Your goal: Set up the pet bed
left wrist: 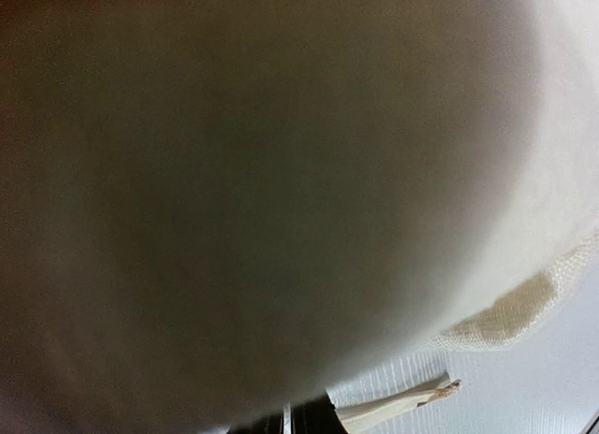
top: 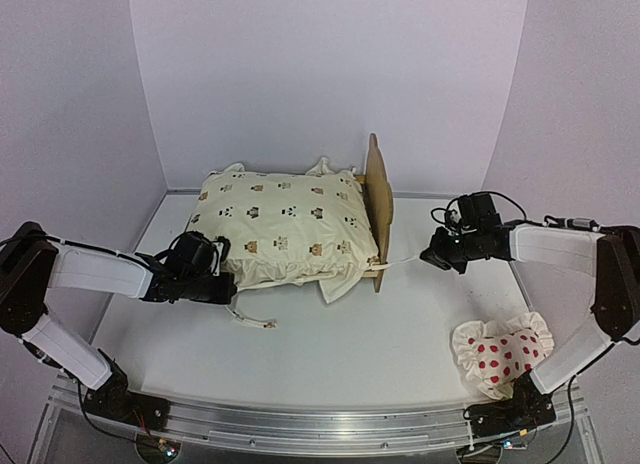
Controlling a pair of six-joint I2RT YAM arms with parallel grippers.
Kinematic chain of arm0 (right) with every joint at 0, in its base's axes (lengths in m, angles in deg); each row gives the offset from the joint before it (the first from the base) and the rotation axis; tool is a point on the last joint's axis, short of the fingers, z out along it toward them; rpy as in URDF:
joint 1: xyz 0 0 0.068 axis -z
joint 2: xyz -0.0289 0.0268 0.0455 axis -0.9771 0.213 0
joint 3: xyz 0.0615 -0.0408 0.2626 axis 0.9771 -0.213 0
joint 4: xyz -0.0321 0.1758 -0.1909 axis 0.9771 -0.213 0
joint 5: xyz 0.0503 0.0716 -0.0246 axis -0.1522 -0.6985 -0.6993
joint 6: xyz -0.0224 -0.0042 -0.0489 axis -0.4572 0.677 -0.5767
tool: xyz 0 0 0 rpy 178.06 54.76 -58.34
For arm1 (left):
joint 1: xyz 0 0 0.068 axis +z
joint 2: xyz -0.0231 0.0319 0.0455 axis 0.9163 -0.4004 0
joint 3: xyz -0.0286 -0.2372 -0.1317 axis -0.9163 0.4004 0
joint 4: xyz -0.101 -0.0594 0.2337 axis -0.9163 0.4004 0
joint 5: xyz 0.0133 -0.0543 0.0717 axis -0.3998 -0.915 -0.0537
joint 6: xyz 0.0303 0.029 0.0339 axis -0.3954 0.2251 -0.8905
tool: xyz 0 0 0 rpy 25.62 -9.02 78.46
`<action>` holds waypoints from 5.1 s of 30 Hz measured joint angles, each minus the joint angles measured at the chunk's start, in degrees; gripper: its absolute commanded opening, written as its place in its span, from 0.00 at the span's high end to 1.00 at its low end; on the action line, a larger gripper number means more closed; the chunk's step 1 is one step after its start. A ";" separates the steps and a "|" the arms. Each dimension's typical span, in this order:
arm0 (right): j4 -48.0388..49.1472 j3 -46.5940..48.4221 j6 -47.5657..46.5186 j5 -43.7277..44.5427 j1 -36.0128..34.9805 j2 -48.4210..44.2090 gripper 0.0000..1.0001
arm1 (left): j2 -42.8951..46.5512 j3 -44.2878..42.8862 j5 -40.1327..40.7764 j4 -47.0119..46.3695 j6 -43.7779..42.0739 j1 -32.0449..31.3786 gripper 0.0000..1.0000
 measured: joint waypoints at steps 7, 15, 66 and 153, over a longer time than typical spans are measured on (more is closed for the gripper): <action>-0.58 -4.20 0.29 1.68 2.46 -4.16 0.87 | 2.36 1.05 1.09 3.01 0.22 1.47 0.67; -5.32 -4.40 0.13 -1.01 2.58 -7.07 0.32 | 7.34 1.66 1.32 5.26 0.92 1.56 0.34; -40.56 -24.22 18.99 20.69 2.11 -27.68 0.41 | 33.12 4.59 -3.26 14.45 3.34 1.56 0.01; -55.68 -7.55 11.09 47.66 -43.17 -42.82 0.02 | -39.87 -63.08 0.84 28.41 0.05 -36.95 1.00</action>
